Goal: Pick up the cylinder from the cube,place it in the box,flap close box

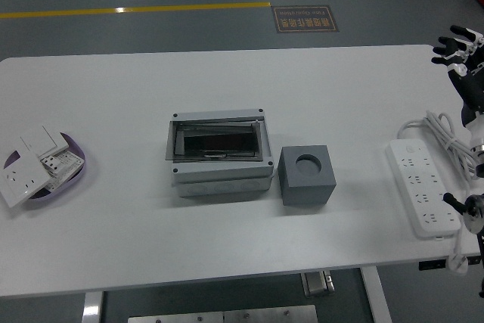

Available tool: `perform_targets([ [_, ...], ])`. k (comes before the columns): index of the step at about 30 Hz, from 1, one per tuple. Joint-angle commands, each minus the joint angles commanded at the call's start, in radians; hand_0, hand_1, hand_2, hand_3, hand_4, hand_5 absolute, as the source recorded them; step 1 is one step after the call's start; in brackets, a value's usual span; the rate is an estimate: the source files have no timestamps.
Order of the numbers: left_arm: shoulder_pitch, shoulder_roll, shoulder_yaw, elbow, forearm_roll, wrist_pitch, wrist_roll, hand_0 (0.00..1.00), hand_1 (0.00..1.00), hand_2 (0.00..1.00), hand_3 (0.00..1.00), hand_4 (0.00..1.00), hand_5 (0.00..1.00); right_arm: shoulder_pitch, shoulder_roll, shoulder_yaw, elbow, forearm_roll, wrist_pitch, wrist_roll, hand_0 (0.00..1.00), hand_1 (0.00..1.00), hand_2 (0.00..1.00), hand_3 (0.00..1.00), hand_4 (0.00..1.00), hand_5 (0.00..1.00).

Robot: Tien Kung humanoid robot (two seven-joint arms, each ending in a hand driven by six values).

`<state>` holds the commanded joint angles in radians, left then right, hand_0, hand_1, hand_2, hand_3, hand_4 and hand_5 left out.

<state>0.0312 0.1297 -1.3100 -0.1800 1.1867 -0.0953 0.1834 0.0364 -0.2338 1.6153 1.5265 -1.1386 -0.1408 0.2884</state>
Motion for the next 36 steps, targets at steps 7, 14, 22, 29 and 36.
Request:
perform_targets([
  [7, -0.002, -0.001, -0.007, 0.000, 0.004, 0.001, 0.002, 0.637, 0.663, 0.580, 0.633, 0.712, 0.288, 0.002, 0.008, -0.017, 0.009, 0.031, 0.016, 0.016, 0.577, 0.609, 0.633, 0.668, 0.659, 0.336],
  [14, -0.003, -0.001, -0.012, 0.000, 0.006, 0.001, 0.003, 0.637, 0.664, 0.580, 0.633, 0.712, 0.286, -0.005, 0.009, -0.009, 0.016, -0.013, 0.004, -0.007, 0.577, 0.612, 0.634, 0.668, 0.678, 0.334],
  [22, -0.004, -0.003, -0.014, 0.000, 0.007, 0.001, 0.004, 0.637, 0.663, 0.579, 0.633, 0.712, 0.286, -0.005, 0.011, -0.005, 0.027, -0.053, -0.002, -0.020, 0.582, 0.615, 0.639, 0.667, 0.702, 0.338],
  [29, 0.001, -0.003, -0.020, 0.000, 0.013, 0.001, 0.009, 0.637, 0.663, 0.579, 0.632, 0.711, 0.285, -0.011, 0.011, -0.001, 0.038, -0.069, -0.006, -0.023, 0.586, 0.616, 0.640, 0.667, 0.707, 0.340],
  [36, 0.004, -0.003, -0.025, 0.000, 0.018, 0.001, 0.011, 0.637, 0.663, 0.579, 0.632, 0.712, 0.285, -0.014, 0.013, -0.003, 0.049, -0.089, -0.009, -0.027, 0.585, 0.618, 0.639, 0.666, 0.714, 0.349],
])
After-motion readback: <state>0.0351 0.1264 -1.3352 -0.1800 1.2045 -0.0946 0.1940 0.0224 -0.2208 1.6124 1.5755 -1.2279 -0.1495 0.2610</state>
